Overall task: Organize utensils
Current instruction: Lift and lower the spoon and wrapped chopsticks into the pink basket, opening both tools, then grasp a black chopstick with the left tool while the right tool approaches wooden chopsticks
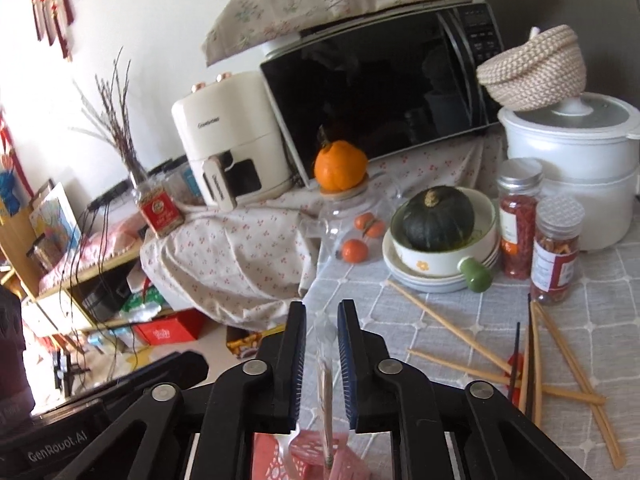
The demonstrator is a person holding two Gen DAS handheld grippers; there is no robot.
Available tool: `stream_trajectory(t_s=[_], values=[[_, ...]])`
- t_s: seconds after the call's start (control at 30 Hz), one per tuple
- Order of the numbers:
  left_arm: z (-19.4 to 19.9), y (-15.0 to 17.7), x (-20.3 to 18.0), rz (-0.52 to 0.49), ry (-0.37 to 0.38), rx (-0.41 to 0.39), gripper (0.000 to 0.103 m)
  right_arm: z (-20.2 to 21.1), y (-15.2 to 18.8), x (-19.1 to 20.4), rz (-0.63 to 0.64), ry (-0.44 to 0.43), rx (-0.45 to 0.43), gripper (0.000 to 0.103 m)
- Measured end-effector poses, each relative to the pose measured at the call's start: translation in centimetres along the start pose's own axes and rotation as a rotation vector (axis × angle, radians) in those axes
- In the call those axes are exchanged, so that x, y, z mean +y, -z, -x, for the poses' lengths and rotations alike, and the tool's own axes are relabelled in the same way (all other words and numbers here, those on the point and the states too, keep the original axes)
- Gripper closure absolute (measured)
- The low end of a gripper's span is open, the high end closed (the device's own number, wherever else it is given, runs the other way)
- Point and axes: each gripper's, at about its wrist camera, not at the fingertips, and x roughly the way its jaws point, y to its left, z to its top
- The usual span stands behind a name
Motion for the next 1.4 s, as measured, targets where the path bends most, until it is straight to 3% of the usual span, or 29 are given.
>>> stream_trajectory(t_s=[0.2,0.3,0.53,0.67,0.73,0.83,1.17,1.27,1.4], values=[[1.1,0.9,-3.4,-0.119,0.002,0.002,0.060,4.6,-3.3,-5.8,-0.169,0.105,-0.093,0.074],[0.6,2.3,-6.1,-0.190,0.010,0.087,0.055,6.6,-4.0,-8.7,-0.224,0.210,-0.101,0.074],[-3.2,8.1,-13.2,-0.323,0.043,0.327,0.053,7.3,-3.7,-15.1,-0.334,0.373,0.067,0.074],[-7.4,10.6,-15.7,-0.316,0.054,0.473,0.053,6.9,-2.2,-17.9,-0.461,0.356,0.159,0.074],[-9.6,11.2,-16.0,-0.291,0.032,0.512,0.053,6.9,-1.8,-18.8,-0.489,0.397,0.182,0.074],[-12.8,11.2,-15.7,-0.243,-0.044,0.509,0.053,7.0,-1.4,-19.9,-0.519,0.423,0.208,0.074],[-20.9,8.3,-11.4,-0.021,-0.208,0.496,0.054,7.1,-0.5,-22.0,-0.674,0.351,0.221,0.074],[-22.3,8.3,-10.7,-0.028,-0.262,0.511,0.055,7.3,-0.6,-22.1,-0.701,0.341,0.207,0.074],[-23.7,8.7,-10.8,-0.067,-0.293,0.541,0.063,7.3,-0.5,-22.0,-0.719,0.325,0.205,0.074]])
